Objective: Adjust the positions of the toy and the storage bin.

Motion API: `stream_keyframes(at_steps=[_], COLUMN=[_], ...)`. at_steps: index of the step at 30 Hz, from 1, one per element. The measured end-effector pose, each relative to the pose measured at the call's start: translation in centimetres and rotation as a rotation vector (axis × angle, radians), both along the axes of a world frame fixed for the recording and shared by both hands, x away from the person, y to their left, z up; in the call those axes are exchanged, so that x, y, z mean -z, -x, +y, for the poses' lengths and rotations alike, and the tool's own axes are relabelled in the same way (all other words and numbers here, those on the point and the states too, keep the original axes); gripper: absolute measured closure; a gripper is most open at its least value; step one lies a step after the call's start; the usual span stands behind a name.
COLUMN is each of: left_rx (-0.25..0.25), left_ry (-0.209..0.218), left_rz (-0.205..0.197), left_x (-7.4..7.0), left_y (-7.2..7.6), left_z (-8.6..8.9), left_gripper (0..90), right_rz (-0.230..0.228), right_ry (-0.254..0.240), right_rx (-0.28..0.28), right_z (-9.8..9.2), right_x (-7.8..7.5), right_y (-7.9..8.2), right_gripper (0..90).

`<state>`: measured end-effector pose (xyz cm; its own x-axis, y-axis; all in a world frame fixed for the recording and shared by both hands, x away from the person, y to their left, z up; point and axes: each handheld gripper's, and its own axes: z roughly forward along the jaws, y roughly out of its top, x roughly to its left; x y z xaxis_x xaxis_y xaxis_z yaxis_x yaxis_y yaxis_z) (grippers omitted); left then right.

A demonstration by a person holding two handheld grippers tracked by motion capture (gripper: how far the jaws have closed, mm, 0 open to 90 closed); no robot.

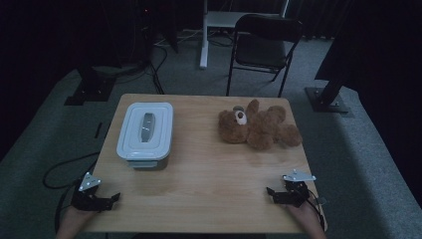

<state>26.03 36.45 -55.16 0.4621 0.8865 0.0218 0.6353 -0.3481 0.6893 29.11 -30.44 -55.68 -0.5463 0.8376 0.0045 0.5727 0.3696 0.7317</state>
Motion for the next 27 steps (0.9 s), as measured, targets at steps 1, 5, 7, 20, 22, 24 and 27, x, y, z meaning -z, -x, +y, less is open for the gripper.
stream_keyframes(at_steps=[1,5,7,20,22,24,27], left_rx=[-0.004,-0.009,-0.01,-0.01,-0.01,-0.01,-0.009], left_ry=[0.0,-0.001,0.0,-0.001,-0.001,-0.001,0.0], left_rz=[0.0,0.001,0.0,0.001,0.001,0.001,0.0], left_x=[0.0,0.0,0.0,0.0,0.0,0.0,0.0], left_y=[0.0,0.0,0.0,0.0,0.0,0.0,0.0], left_z=[0.0,-0.1,-0.1,-0.1,-0.1,-0.1,-0.1], left_gripper=[0.6,0.6,0.6,0.6,0.6,0.6,0.6], right_rz=[-0.002,-0.001,0.004,0.044,0.045,0.039,0.029], right_ry=[0.0,-0.001,0.001,0.01,0.006,-0.007,-0.011], right_rx=[-0.002,-0.007,-0.01,0.023,0.03,0.037,0.039], right_z=[-0.1,-0.1,-0.1,-0.2,-0.4,-0.5,-0.5], right_x=[0.0,0.0,-0.1,-0.7,-0.9,-1.2,-1.5], right_y=[0.0,0.0,0.0,-0.8,-1.0,-1.1,-1.1], right_gripper=[12.7,12.6,12.3,13.0,13.0,13.6,13.7])
